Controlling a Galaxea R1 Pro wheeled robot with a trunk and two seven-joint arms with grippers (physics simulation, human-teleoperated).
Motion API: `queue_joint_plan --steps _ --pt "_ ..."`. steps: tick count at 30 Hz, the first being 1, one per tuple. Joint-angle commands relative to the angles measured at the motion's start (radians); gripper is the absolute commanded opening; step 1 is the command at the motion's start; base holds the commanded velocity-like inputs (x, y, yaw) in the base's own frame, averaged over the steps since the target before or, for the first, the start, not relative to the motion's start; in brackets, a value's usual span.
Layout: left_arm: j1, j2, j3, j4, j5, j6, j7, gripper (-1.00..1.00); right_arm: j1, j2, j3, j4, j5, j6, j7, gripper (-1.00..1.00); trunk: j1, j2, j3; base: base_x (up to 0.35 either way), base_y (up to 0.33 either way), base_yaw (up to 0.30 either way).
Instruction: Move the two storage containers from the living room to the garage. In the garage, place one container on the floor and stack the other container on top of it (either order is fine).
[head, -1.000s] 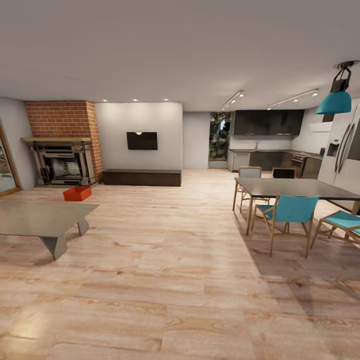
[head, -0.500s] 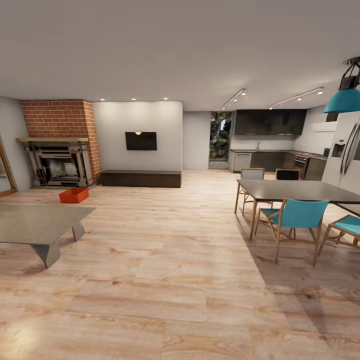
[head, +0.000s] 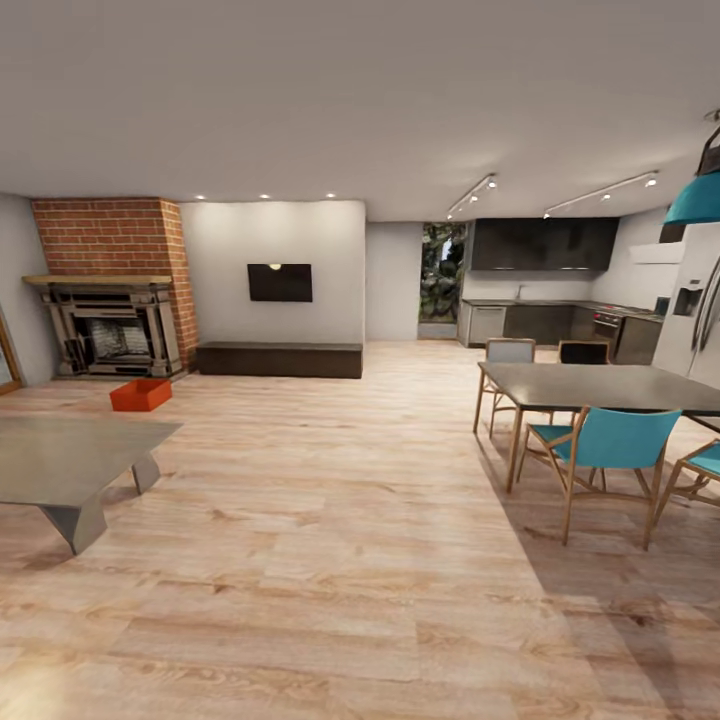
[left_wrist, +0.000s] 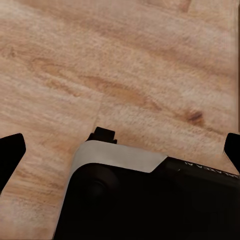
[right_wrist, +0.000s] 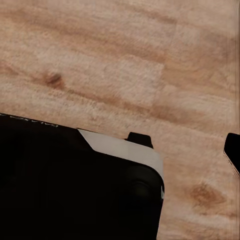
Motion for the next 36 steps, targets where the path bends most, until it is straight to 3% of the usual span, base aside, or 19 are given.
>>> queue_joint_plan --steps 1,9,22,36 --pt "-0.001 0.000 -0.006 0.001 0.007 -0.003 0.003 1.00 -0.001 0.000 0.009 0.003 -0.003 -0.005 -0.004 1.00 0.001 -0.001 -0.001 0.323 0.000 0.000" --pt "-0.001 0.000 -0.007 0.001 0.007 -0.003 0.003 1.00 -0.001 -0.005 0.012 0.003 0.006 -0.011 0.003 1.00 0.001 -0.001 -0.001 0.323 0.000 0.039" --pt "-0.001 0.000 -0.007 0.001 0.007 -0.005 0.003 1.00 -0.001 -0.005 0.012 0.003 0.000 -0.013 0.002 1.00 0.001 -0.001 -0.001 0.323 0.000 0.242" --pt "-0.001 0.000 -0.007 0.001 0.007 -0.005 0.003 1.00 -0.001 -0.001 0.012 0.003 0.002 -0.009 0.000 1.00 0.001 -0.001 -0.001 0.323 0.000 0.009"
